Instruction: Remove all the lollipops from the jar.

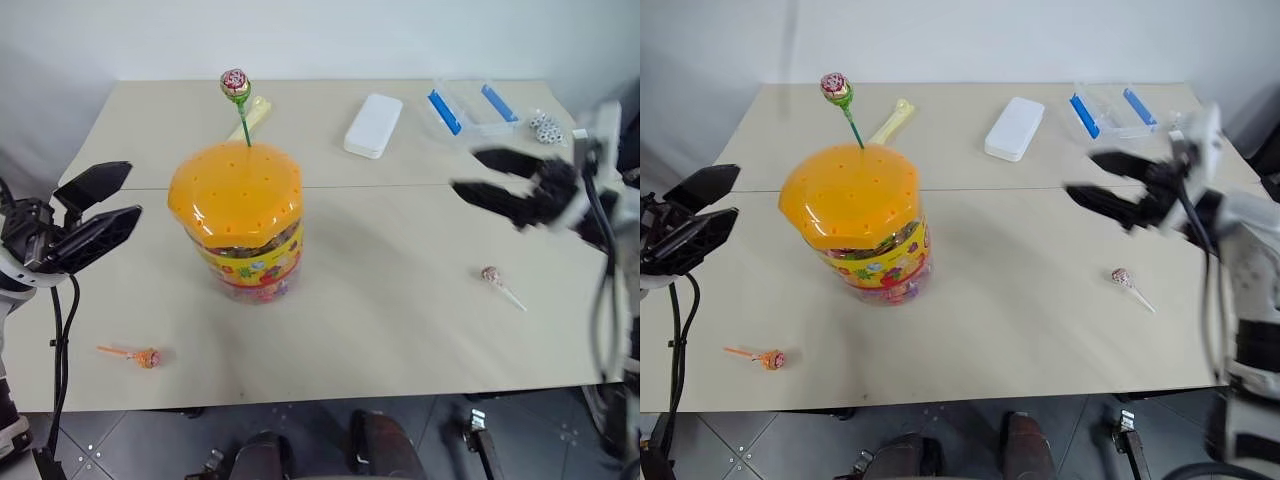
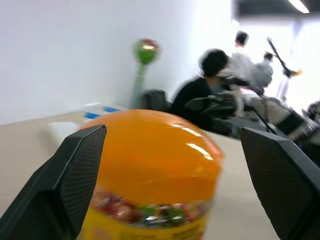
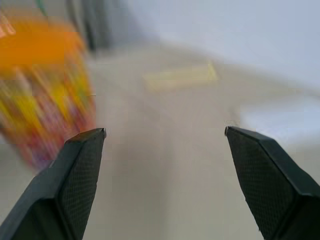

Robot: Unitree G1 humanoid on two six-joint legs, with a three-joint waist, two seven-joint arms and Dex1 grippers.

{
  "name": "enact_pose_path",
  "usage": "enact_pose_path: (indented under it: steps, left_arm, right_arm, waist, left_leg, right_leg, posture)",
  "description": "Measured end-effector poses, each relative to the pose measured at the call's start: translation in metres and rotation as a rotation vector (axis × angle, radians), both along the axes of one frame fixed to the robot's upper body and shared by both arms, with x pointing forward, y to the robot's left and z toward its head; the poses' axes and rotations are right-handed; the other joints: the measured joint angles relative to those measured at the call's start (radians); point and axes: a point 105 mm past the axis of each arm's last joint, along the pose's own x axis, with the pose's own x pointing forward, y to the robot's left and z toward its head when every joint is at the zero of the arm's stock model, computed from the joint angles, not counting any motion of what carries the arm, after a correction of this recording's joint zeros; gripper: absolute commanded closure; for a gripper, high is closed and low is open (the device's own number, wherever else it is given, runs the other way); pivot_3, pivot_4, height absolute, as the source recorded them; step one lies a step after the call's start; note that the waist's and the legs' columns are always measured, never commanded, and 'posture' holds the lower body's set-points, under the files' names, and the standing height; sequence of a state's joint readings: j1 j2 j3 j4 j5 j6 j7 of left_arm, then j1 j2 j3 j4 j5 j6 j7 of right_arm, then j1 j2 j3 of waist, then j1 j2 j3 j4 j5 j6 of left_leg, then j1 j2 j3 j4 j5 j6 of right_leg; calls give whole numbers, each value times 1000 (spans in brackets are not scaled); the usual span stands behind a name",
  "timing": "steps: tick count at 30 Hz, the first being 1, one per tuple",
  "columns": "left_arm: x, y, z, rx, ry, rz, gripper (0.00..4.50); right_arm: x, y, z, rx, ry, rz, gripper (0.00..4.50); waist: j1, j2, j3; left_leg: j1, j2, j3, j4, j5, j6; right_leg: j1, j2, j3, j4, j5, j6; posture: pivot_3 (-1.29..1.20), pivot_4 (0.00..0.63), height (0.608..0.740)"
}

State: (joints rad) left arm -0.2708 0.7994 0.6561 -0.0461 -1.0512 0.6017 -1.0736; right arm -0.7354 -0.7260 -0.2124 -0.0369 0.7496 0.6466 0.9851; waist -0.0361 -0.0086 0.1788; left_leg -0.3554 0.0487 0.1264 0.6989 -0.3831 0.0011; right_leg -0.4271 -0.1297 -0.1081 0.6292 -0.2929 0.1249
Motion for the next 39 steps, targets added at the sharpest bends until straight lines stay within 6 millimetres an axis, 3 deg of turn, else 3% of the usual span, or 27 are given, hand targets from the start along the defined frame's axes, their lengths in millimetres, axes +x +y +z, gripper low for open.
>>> enact_pose_path:
  steps: [4, 9, 14, 19, 22, 32, 36, 39]
  left_arm:
    - [1, 12, -15, -38, 62, 49, 0]
    - [-2, 14, -15, -38, 59, 61, 0]
    - [-3, 9, -21, -43, 62, 52, 0]
    - [-4, 3, -21, -19, 53, 37, 0]
    - [-4, 1, -20, -19, 44, 36, 0]
    - [-4, -10, -13, -28, 5, 11, 0]
    - [-3, -14, -9, -22, -6, 0, 0]
    - [-3, -16, -1, -15, -31, -12, 0]
  right_arm:
    - [1, 60, 15, 43, 18, 163, 484]
    - [7, 131, 36, 20, 36, 245, 484]
    - [10, 172, 27, 1, 131, 279, 484]
    - [13, 186, 21, -9, 159, 277, 484]
    - [13, 192, 25, -7, 146, 279, 1081]
    - [13, 195, 25, 17, 134, 295, 4492]
    - [12, 194, 29, 59, 104, 306, 4492]
    - [8, 181, 45, 153, 24, 350, 4492]
  waist:
    - [9, 0, 0]
    - [3, 0, 0]
    - [-2, 0, 0]
    - [-11, -1, 0]
    - [-24, -1, 0]
    - [-50, -1, 0]
    - [-51, -1, 0]
    - [-48, -1, 0]
  left_leg:
    - [-6, -2, 0, 1, 0, 0]
    - [-12, -2, -4, 3, 0, 0]
    - [-12, -2, -4, 4, 0, 0]
    - [-12, -2, -5, 4, 0, -1]
    - [-12, -2, -5, 4, 0, -1]
    - [-12, -2, -7, 2, 0, -1]
    - [-12, -2, -7, 2, 0, -1]
    - [-12, -2, -7, 2, 0, -1]
  right_leg:
    - [-2, -2, -6, 0, 0, 0]
    - [-4, -1, -11, -1, 0, 0]
    - [-4, -1, -12, 0, 0, 0]
    - [-4, -1, -12, 0, 0, 0]
    - [-4, -1, -12, 0, 0, 0]
    - [-4, -1, -13, 0, 0, 0]
    - [-4, -1, -13, 0, 0, 0]
    - [-3, -2, -13, -1, 0, 0]
  posture:
    - [0, 150, 740]
    - [0, 150, 740]
    - [0, 150, 740]
    - [0, 150, 740]
    - [0, 150, 740]
    - [0, 150, 740]
    - [0, 150, 740]
    - [0, 150, 740]
